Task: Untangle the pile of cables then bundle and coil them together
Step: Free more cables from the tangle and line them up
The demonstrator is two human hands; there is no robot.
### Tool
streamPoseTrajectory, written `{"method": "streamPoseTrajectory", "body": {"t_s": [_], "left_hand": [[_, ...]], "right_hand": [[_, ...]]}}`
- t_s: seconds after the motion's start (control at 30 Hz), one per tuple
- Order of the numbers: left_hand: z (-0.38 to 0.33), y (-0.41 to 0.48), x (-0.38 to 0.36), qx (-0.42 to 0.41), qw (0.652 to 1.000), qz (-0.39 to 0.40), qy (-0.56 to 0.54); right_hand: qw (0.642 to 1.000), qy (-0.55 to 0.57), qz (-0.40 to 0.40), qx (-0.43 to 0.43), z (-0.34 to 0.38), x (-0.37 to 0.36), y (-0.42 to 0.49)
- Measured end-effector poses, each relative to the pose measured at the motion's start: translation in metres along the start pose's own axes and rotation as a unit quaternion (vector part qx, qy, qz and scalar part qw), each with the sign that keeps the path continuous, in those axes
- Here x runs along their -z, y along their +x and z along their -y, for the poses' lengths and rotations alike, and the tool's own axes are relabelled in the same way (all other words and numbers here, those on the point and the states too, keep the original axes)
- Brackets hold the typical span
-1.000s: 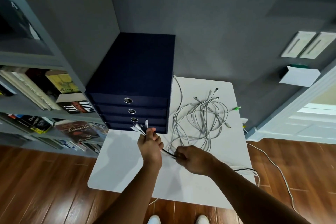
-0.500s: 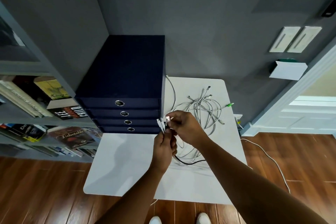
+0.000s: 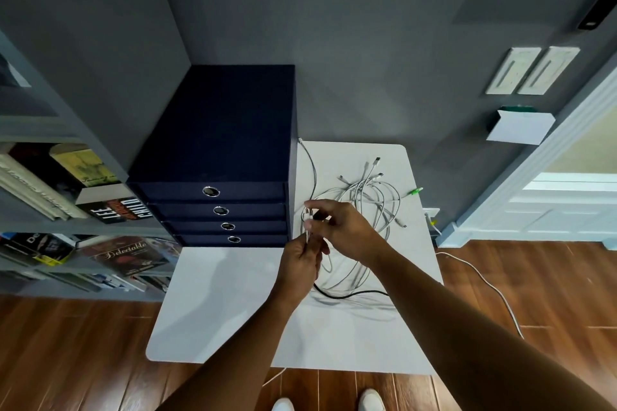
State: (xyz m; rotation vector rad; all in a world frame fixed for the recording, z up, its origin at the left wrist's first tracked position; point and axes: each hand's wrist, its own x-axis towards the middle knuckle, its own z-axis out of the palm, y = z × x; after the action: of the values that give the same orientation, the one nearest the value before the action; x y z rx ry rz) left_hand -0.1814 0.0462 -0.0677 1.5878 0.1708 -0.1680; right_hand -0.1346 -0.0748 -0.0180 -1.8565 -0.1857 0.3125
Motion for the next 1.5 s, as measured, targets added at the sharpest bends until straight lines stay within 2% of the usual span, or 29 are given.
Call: {"method": "streamPoseTrajectory", "body": {"t_s": [0.07, 0.13, 0.3, 0.43, 0.53, 0.67, 0.77, 0.87, 0.93, 1.07, 1.17, 1.33, 1.47, 1.5], "left_hand": [[-0.001, 0.001, 0.001, 0.017, 0.999, 0.023, -0.017], [-0.002, 0.001, 0.002, 0.027, 0.999, 0.034, -0.03], [-0.007, -0.002, 0.002, 0.03, 0.996, 0.031, -0.073], [-0.004, 0.001, 0.002, 0.027, 0.997, 0.049, -0.048], [-0.003, 0.006, 0.001, 0.021, 0.998, 0.062, -0.003], [-0.007, 0.014, -0.001, -0.001, 0.994, 0.091, 0.054], [-0.01, 0.024, -0.006, -0.024, 0.995, 0.066, 0.069], [-0.008, 0.033, -0.01, -0.041, 0.997, 0.029, 0.058], [-0.007, 0.036, -0.011, -0.034, 0.998, 0.016, 0.043], [-0.009, 0.038, -0.012, -0.019, 1.0, 0.019, -0.015], [-0.009, 0.044, -0.013, -0.01, 0.999, 0.023, -0.04], [-0.012, 0.053, -0.015, -0.008, 0.997, 0.03, -0.064], [-0.012, 0.056, -0.017, -0.01, 0.998, 0.032, -0.06], [-0.012, 0.055, -0.017, -0.008, 0.998, 0.032, -0.061]], "right_hand": [[1.0, 0.004, -0.006, 0.003, -0.001, 0.002, 0.0], [0.998, 0.054, -0.019, -0.015, -0.002, 0.002, 0.002], [0.99, 0.12, -0.051, -0.051, -0.005, 0.004, 0.001], [0.99, 0.127, -0.037, -0.05, -0.007, 0.008, 0.002], [0.993, 0.109, -0.008, -0.048, -0.012, 0.013, 0.006], [0.996, 0.074, -0.007, -0.056, -0.011, 0.025, 0.014], [0.994, 0.092, -0.014, -0.053, -0.007, 0.031, 0.02], [0.985, 0.161, -0.024, -0.065, -0.006, 0.042, 0.027], [0.98, 0.17, -0.061, -0.079, -0.01, 0.054, 0.035], [0.964, 0.149, -0.172, -0.136, -0.035, 0.084, 0.055], [0.957, 0.114, -0.188, -0.191, -0.058, 0.098, 0.067], [0.949, 0.003, -0.145, -0.282, -0.085, 0.095, 0.081], [0.94, -0.12, -0.036, -0.317, -0.102, 0.083, 0.083], [0.939, -0.126, -0.031, -0.318, -0.107, 0.08, 0.083]]}}
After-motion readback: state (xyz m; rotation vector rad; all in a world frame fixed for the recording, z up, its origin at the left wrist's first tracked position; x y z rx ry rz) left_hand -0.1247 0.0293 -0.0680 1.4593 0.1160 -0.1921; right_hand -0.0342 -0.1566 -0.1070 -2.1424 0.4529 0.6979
